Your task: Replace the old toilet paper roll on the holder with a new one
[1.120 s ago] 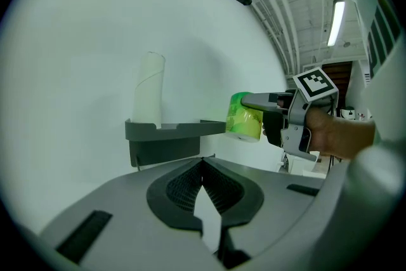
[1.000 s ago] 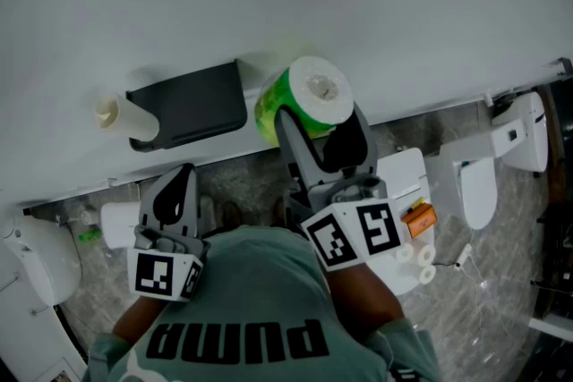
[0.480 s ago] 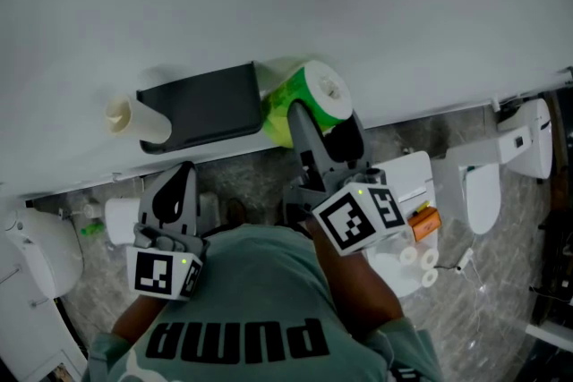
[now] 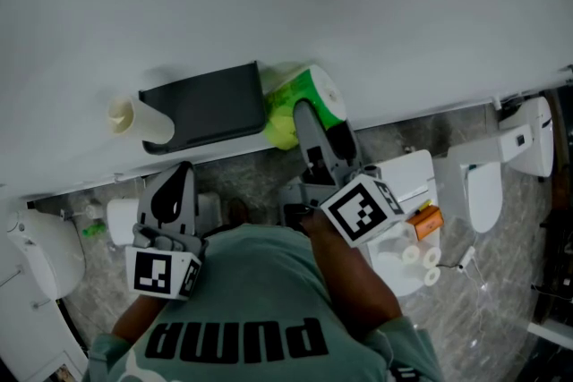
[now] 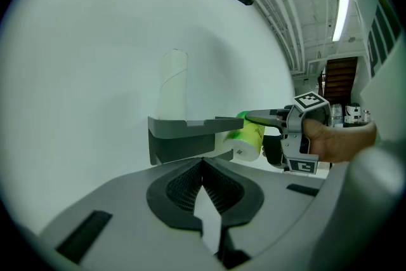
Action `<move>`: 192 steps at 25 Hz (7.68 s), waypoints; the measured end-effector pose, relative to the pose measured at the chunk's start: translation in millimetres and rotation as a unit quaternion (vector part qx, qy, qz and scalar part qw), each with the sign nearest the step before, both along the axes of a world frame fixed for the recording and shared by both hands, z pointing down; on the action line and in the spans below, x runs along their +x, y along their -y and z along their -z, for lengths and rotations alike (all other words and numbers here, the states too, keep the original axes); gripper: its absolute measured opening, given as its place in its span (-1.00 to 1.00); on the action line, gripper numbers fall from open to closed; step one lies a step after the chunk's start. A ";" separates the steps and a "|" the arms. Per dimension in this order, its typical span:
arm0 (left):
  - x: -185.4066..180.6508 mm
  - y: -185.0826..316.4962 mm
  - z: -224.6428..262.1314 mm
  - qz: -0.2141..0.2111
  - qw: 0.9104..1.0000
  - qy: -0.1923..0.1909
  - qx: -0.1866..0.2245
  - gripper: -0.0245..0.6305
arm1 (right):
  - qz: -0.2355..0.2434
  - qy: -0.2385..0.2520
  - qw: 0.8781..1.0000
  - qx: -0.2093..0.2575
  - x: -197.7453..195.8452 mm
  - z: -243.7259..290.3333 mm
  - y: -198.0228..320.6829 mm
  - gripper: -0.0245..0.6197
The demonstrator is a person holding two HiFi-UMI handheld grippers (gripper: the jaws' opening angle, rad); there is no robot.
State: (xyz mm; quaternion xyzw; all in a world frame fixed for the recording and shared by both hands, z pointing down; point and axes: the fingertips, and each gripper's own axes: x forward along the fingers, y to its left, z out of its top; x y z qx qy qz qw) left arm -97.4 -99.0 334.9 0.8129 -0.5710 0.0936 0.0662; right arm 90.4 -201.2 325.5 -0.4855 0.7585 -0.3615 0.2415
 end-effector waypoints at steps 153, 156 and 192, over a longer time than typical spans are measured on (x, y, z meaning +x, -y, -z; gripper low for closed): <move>113.7 -183.8 -18.8 -0.011 1.000 -0.001 0.004 -0.92 | 0.172 -0.349 0.904 0.174 -4.4 -12.5 -258.0 -0.90; 118.1 -203.8 -17.6 -0.019 1.000 -0.007 0.010 -0.92 | 0.164 -0.354 0.905 0.171 1.2 -13.6 -275.9 -0.90; 243.4 -240.8 -36.4 0.105 0.994 -0.006 0.004 -0.92 | 0.251 -0.353 0.879 0.200 140.5 -29.6 -302.5 -0.91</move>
